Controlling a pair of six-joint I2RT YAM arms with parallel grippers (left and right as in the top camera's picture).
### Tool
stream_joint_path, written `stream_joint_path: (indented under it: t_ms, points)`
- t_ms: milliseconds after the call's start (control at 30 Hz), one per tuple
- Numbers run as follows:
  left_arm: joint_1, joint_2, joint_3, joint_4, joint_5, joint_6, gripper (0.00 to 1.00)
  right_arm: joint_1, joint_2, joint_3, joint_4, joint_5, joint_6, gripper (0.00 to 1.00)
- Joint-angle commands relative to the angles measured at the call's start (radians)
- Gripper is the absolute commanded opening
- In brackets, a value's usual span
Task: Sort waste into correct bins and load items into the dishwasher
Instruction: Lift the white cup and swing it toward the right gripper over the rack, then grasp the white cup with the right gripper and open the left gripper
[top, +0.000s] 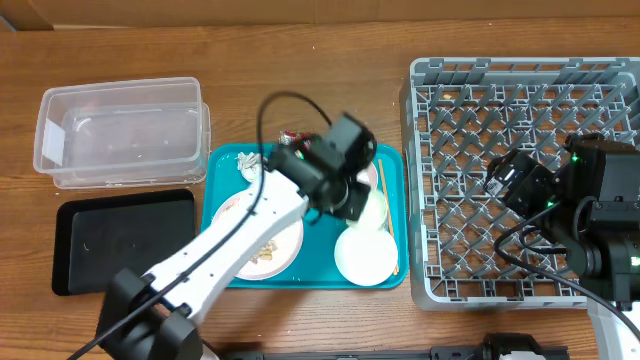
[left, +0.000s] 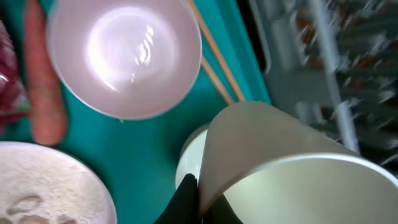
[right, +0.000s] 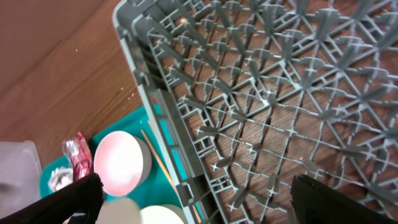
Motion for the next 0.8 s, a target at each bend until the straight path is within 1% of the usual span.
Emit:
stream_joint_path:
  t_ms: [0,67,167,233,267,300,367,433,533,600,767]
  points:
    - [0.063,-0.035,0.143,-0.059,0.109,0.049,0.04,-0.005,-0.005,0.028,0.010,-0.133,-0.137,1.00]
    - [0.116,-0.035,0.185,-0.063,0.274,0.093,0.04,-0.005,-0.005,0.028,0.026,-0.279,-0.242,1.00]
    - [0.214,-0.035,0.204,-0.016,0.590,0.145,0.04,-0.005,-0.005,0.028,0.067,-0.518,-0.350,0.98]
    - [0.286,-0.034,0.204,0.020,0.798,0.165,0.04,-0.005,-0.005,0.028,0.116,-0.676,-0.375,0.96]
    - [0.311,-0.033,0.204,0.033,0.865,0.178,0.04,-0.005,-0.005,0.028,0.143,-0.735,-0.375,0.95]
    - [0.341,-0.033,0.204,0.051,0.962,0.196,0.04,-0.005,-0.005,0.028,0.175,-0.796,-0.376,0.94]
    - [0.382,-0.033,0.204,0.081,1.088,0.200,0.04,-0.005,-0.005,0.028,0.249,-0.917,-0.375,0.93]
    - [0.407,-0.033,0.204,0.106,1.172,0.200,0.04,-0.004,-0.005,0.028,0.350,-1.057,-0.375,0.91]
    - [0.409,-0.033,0.204,0.144,1.266,0.199,0.04,-0.002,-0.003,0.028,0.477,-1.183,-0.343,0.90]
    - [0.388,-0.033,0.204,0.184,1.345,0.198,0.04,0.001,0.000,0.028,0.534,-1.194,-0.299,0.90]
    - [0.347,-0.033,0.204,0.195,1.352,0.192,0.04,0.010,0.024,0.028,0.511,-1.183,-0.283,0.89]
